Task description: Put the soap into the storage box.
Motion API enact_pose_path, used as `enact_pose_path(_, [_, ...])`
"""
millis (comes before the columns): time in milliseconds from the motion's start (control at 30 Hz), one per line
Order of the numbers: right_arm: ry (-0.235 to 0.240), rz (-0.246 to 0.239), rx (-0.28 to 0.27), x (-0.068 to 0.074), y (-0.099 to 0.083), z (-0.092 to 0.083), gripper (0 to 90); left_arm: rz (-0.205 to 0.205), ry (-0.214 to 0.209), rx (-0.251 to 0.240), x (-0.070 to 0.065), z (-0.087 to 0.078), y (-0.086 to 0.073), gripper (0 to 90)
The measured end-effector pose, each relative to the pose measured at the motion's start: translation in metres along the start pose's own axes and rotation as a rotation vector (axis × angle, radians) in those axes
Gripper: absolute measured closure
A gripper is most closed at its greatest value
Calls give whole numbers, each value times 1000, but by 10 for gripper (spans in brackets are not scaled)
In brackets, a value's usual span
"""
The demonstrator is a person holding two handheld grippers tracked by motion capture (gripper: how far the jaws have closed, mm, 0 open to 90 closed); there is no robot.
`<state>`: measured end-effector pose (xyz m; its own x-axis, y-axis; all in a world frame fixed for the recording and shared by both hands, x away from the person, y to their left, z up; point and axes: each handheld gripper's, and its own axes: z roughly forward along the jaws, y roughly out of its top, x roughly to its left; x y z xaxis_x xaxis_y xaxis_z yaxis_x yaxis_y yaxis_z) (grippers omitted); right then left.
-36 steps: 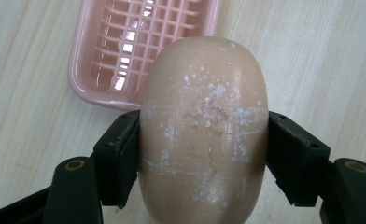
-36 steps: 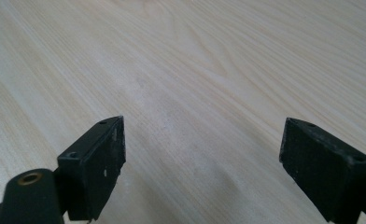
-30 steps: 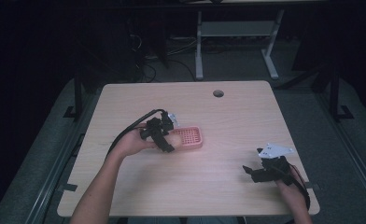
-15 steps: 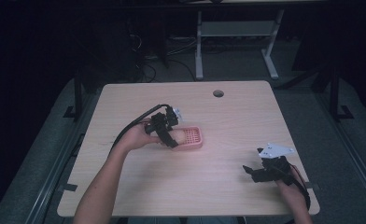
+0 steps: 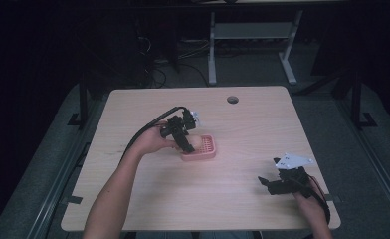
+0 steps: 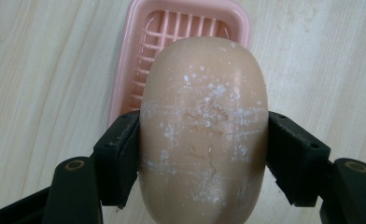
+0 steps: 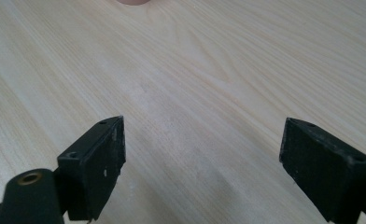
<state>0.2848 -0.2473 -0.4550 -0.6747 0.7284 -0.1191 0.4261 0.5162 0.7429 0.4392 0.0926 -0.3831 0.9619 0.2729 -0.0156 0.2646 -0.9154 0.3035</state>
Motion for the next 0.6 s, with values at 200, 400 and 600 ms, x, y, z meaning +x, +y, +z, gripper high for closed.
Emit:
enact_pose_path(200, [-1, 11, -5, 0, 0, -1, 138, -2, -4, -12, 4, 5, 6, 319])
enact_pose_path(400, [-2, 7, -4, -1, -1, -1, 138, -4, -14, -4, 8, 14, 8, 319])
enact_pose_path(600, [-4, 4, -5, -2, -1, -1, 138, -30, -15, -5, 14, 25, 10, 319])
